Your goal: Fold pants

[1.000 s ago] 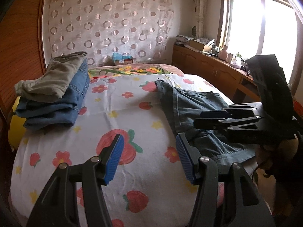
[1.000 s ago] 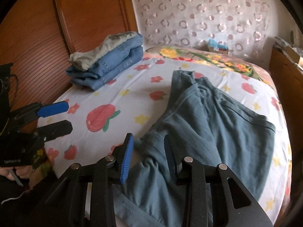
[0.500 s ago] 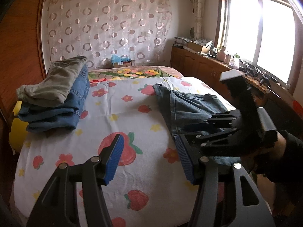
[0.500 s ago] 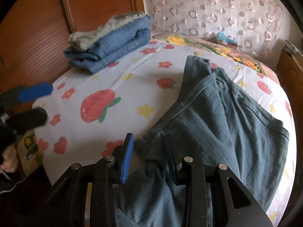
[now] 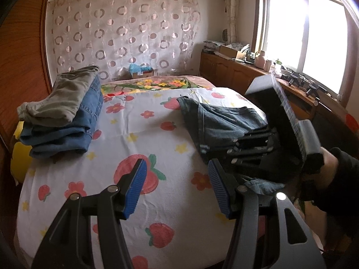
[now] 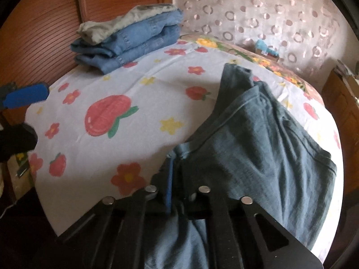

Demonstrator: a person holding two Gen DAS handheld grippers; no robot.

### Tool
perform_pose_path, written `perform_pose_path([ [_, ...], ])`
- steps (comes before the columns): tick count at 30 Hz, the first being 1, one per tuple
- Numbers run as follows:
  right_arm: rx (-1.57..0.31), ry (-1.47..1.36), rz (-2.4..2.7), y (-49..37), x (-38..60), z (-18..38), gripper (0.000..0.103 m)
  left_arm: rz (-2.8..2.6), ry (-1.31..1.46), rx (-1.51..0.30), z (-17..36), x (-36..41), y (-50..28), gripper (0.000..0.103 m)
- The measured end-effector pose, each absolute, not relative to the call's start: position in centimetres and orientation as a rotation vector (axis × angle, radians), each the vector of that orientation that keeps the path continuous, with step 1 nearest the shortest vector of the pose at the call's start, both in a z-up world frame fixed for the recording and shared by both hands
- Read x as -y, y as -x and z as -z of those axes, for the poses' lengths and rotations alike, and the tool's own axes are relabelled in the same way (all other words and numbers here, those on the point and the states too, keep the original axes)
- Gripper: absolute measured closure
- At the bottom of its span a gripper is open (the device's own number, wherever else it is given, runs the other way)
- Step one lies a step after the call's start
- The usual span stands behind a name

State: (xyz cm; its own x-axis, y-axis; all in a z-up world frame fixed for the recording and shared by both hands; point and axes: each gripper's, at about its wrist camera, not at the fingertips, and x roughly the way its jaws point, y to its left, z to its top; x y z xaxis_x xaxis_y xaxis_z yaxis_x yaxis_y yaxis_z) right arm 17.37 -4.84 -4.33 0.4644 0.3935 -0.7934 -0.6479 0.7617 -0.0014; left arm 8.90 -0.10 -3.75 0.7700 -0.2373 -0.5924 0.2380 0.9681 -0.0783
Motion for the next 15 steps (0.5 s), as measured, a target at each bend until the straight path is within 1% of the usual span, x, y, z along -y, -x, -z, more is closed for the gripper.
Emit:
perform_pose_path([
  [8,-0.767,0.183,-0.615,-18.6,8.5,-0.2,0.1,0.271,0.003,-0.654,4.2,0.5,-9.3,0.047],
  [15,-0.745,0.158,-0.521,-20.7,13.0,-2.3,0.1,0.322,-0.018,-0.652,3.9,2.5,-10.3,0.047],
])
